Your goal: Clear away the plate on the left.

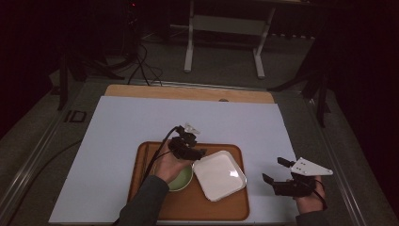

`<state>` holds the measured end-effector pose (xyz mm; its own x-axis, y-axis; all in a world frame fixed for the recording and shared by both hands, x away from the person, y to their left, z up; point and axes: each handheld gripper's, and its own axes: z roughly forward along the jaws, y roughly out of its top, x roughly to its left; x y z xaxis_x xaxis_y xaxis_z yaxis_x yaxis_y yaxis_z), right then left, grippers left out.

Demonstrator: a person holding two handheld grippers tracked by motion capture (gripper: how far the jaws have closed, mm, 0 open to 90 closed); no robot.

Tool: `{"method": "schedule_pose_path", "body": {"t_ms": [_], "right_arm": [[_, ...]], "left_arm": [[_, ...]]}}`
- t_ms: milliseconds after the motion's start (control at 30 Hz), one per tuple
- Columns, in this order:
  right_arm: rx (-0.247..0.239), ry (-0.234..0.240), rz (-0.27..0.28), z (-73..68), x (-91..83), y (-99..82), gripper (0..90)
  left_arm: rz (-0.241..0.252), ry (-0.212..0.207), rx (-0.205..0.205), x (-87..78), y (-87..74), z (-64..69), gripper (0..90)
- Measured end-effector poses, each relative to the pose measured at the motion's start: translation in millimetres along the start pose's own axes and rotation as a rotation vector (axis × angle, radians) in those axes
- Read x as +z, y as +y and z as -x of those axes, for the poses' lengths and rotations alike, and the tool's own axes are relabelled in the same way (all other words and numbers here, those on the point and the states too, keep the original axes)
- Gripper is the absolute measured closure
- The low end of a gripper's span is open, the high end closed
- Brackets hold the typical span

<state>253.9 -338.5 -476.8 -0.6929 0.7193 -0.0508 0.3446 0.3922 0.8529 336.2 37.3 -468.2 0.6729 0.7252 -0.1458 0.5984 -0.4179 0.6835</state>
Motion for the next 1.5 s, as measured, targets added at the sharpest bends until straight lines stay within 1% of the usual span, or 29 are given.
{"method": "schedule_pose_path", "body": {"t_ms": [33,133,167,267,367,433,467,533,600,667,700,767,900,1000,1067,1100,1300,1367,1433,1500], "right_arm": [[0.0,-0.001,-0.001,0.2,-0.1,-0.1,14.5],[-0.003,0.0,-0.002,-0.1,0.2,0.0,14.5],[-0.004,0.001,-0.003,-0.3,0.2,0.1,14.5],[-0.003,0.001,-0.004,-0.5,0.0,0.1,14.5],[0.001,0.0,-0.006,-0.5,0.1,-0.1,14.5],[-0.003,0.002,-0.008,-0.8,0.6,0.0,14.5],[-0.004,0.003,-0.009,-1.0,0.8,0.1,14.5],[-0.005,0.005,-0.009,-1.4,1.3,0.1,14.5],[-0.006,0.005,-0.012,-1.9,1.5,0.1,14.5],[-0.006,0.006,-0.012,-2.0,1.5,0.0,14.5],[-0.006,0.006,-0.012,-2.0,1.5,0.0,14.5],[-0.004,0.006,-0.012,-2.2,1.5,-0.2,14.5],[-0.005,0.005,-0.014,-2.5,1.6,-0.4,14.5],[-0.005,0.005,-0.014,-3.0,1.5,-0.3,14.5],[-0.005,0.005,-0.015,-3.0,1.5,-0.4,14.5],[-0.005,0.005,-0.014,-3.0,1.4,-0.5,14.5],[-0.003,0.004,-0.015,-2.8,1.6,-0.8,14.5],[0.0,0.005,-0.018,-2.8,1.7,-1.0,14.5],[0.0,0.004,-0.018,-2.8,1.7,-1.0,14.5],[0.001,0.005,-0.019,-2.8,1.8,-1.0,14.5]], "left_arm": [[0.005,0.0,0.0,-1.8,-1.2,-0.5,45.5],[0.037,0.023,-0.008,-10.2,-6.3,-3.9,44.2],[0.043,0.025,-0.008,-12.4,-7.3,-5.1,44.2],[0.062,0.051,-0.005,-21.6,-12.5,-8.8,43.5],[0.085,0.066,-0.012,-30.2,-17.9,-12.0,43.1],[0.104,0.079,-0.014,-35.7,-21.4,-13.6,43.4],[0.124,0.095,-0.012,-40.6,-24.4,-14.6,44.4],[0.129,0.099,-0.009,-42.8,-25.7,-15.5,45.3],[0.149,0.113,-0.02,-51.2,-31.1,-18.0,45.2],[0.156,0.125,-0.027,-56.7,-35.4,-20.0,44.5],[0.156,0.125,-0.027,-56.7,-35.4,-20.0,44.1],[0.158,0.145,-0.03,-63.7,-41.6,-22.9,43.8],[0.177,0.16,-0.07,-75.2,-54.1,-30.3,42.7],[0.184,0.175,-0.092,-83.9,-64.2,-36.3,42.6],[0.192,0.182,-0.117,-90.2,-72.0,-40.6,42.7],[0.195,0.185,-0.121,-92.7,-75.2,-42.5,42.7],[0.222,0.232,-0.173,-114.1,-103.1,-54.6,41.5],[0.229,0.257,-0.196,-123.5,-114.1,-59.4,40.2],[0.234,0.266,-0.211,-130.5,-121.8,-62.5,40.3],[0.238,0.29,-0.225,-138.0,-129.7,-65.0,40.2]]}}
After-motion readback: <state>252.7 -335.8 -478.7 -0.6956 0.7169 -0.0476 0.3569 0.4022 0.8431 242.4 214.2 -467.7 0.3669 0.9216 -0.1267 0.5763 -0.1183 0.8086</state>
